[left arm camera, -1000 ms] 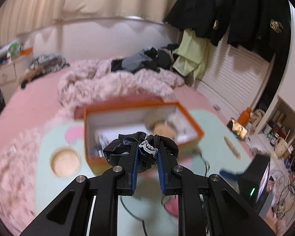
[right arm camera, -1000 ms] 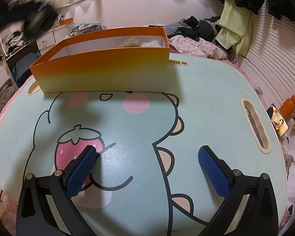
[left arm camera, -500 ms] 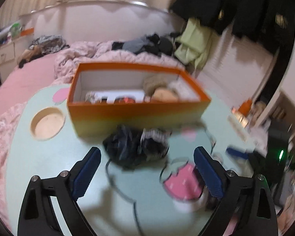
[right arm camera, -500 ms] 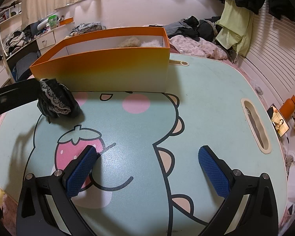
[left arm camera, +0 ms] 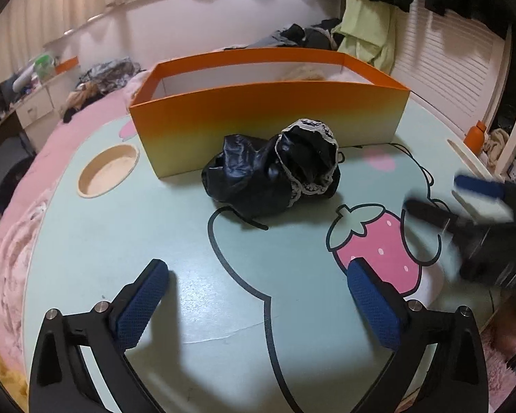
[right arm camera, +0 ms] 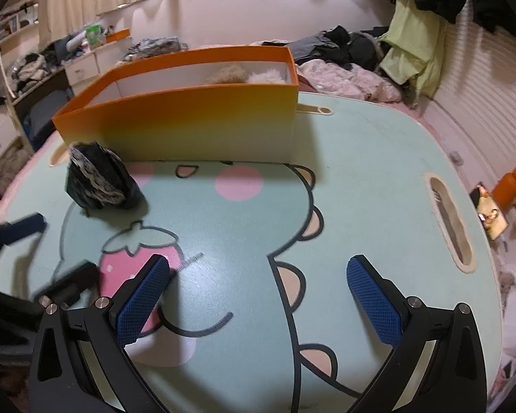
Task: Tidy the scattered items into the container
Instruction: 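Lift the black lace-trimmed pouch out of the box with the left gripper and set it on the table, then grasp the dark red box in the box with the right gripper and place it beside the pouch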
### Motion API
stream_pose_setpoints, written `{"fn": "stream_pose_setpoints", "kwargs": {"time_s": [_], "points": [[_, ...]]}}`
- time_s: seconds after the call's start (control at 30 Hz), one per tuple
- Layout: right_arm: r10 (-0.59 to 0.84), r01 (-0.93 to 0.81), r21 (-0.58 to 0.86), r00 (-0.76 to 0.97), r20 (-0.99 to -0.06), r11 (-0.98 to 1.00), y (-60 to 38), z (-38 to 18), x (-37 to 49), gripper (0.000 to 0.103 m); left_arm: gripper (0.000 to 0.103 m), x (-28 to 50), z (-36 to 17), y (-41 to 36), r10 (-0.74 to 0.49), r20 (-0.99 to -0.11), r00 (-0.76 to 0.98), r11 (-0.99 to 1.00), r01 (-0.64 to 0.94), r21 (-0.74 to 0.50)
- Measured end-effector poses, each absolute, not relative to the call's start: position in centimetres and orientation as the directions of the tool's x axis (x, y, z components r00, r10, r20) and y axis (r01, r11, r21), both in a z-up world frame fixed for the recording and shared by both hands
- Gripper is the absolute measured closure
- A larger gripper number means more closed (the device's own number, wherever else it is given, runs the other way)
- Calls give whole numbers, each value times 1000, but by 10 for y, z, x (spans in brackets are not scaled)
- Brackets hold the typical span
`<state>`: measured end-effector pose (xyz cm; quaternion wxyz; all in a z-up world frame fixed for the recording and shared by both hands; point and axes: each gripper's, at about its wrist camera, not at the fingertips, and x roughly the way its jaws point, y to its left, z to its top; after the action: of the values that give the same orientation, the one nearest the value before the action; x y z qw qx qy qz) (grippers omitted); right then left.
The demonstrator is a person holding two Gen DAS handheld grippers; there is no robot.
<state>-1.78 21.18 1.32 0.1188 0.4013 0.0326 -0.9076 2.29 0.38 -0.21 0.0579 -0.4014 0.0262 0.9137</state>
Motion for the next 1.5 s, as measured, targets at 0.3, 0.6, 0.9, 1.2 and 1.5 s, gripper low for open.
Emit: {"fn": "stream_pose_setpoints", "kwargs": {"time_s": [0.3, 0.6, 0.9, 1.2, 1.5], "points": [[-445, 451, 193, -558, -701, -871, 170, 114, -73, 48, 0, 22, -3, 10, 95, -727, -680, -990, -143, 4], [-368, 439, 227, -268, -890, -869, 81, 66, -167, 51, 0, 26, -3, 10, 112, -720, -684, -987, -164, 2], [-232, 443, 130, -182, -956, -887, 66, 28, -185, 57, 0, 26, -2, 7, 130, -716, -685, -983, -181, -6], [-431, 382, 304, -310, -848, -873, 111, 77, -171, 62, 0, 27, -1, 8, 131, -716, -686, -983, -182, -6], [-612, 454, 422, -458, -645, -785, 170, 149, -79, 62, 0, 28, -1, 8, 130, -716, -686, -984, -181, -5]]}}
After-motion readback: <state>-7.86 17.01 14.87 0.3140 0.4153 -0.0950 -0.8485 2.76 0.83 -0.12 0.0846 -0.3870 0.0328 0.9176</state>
